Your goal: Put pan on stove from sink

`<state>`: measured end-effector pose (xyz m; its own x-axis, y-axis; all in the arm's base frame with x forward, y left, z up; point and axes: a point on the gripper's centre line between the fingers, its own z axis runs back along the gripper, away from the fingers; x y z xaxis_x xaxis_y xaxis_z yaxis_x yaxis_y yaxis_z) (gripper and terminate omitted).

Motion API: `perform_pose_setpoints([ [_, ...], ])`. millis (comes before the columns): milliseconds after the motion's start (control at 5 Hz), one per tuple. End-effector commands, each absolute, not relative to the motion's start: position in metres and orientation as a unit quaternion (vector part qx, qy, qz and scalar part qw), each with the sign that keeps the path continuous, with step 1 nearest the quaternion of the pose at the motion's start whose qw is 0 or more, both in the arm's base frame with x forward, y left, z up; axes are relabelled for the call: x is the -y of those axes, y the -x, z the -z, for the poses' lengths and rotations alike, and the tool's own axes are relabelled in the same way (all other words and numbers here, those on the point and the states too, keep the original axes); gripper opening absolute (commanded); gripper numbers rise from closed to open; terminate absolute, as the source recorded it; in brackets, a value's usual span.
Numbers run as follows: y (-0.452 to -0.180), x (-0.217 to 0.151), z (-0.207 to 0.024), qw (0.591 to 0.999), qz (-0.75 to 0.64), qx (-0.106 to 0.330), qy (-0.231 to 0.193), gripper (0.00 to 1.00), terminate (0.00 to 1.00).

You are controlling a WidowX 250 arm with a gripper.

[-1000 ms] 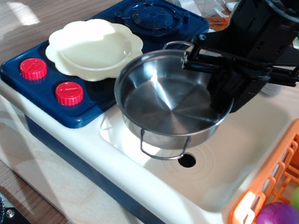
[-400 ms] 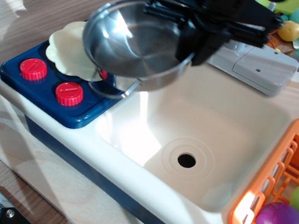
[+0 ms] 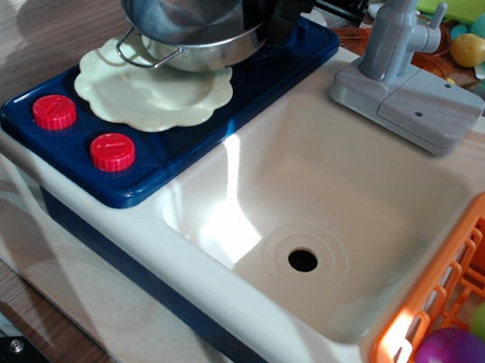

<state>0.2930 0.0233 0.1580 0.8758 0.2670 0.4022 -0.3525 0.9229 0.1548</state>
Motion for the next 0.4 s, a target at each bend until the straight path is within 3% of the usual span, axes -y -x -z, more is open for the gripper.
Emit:
perform_pose_setpoints([
  [0, -0.324, -0.04, -0.176, 0.963, -0.113, 0.217, -0.109, 0.0, 0.0],
  [200, -0.337, -0.036, -0.172, 0.968, -0.101, 0.211, -0.09, 0.0, 1.0],
])
